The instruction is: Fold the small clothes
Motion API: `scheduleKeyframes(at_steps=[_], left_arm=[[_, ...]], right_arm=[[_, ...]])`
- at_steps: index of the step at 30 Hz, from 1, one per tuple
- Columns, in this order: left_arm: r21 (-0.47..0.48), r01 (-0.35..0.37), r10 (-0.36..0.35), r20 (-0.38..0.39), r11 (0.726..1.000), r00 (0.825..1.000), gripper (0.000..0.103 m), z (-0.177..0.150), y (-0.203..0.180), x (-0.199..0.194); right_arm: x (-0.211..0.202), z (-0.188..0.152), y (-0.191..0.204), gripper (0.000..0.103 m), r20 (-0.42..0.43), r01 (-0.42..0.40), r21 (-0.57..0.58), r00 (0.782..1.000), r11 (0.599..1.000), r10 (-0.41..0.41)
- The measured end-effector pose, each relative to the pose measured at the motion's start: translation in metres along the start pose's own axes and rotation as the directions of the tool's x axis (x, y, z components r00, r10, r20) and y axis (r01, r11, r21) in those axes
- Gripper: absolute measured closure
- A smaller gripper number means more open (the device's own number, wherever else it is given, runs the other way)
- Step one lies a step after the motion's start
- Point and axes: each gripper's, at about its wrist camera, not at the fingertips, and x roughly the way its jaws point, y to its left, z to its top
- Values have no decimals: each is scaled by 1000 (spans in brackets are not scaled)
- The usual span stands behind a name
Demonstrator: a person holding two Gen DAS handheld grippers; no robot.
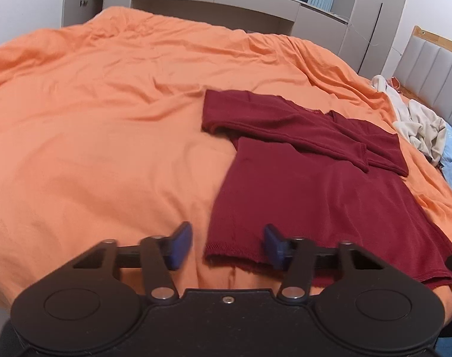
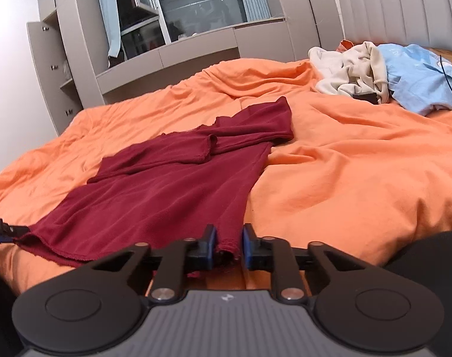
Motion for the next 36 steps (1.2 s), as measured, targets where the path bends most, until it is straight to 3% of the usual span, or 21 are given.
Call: scheduleKeyframes(at_steps=[3, 6, 8, 11, 15, 19, 23, 30, 33, 36], left_arm=[[15, 17, -17, -8, 1000, 1000, 60, -3, -6, -1], [30, 2, -2, 9, 1000, 1000, 88, -2, -10, -4], [11, 11, -12, 30, 1000, 999, 95, 0, -9, -10], [13, 26, -27, 83, 1000, 996, 97, 2, -14, -26], [59, 49, -58, 174, 997, 983, 98, -1, -32, -57], [92, 72, -91, 218, 993, 972, 98, -9, -48, -87], [124, 82, -107, 211, 989, 972, 98, -27, -56, -107], [114, 82, -97, 133, 990, 986, 96, -48, -50, -87], [115, 69, -83, 126, 991, 989, 86, -49, -49, -86], [123, 35, -52, 132, 992, 990, 68, -48, -47, -86]], right_arm=[[-3, 2, -3, 89, 19, -11, 10, 1000, 1000, 11], [-11, 9, -13, 94, 62, -32, 39, 998, 999, 29], [-20, 15, -17, 95, 112, -28, 34, 993, 999, 24], [-32, 25, -20, 96, 175, -15, 21, 985, 1000, 11], [-47, 33, -26, 97, 211, -14, 28, 977, 1000, 8], [-69, 32, -33, 97, 221, 6, 8, 975, 1000, -7], [-77, 22, -42, 97, 174, 29, 11, 984, 1000, -30], [-66, 10, -39, 97, 93, 52, -45, 995, 998, -47], [-66, 8, -35, 94, 80, 60, -78, 995, 995, -53], [-68, 7, -32, 74, 76, 63, -118, 996, 991, -54]])
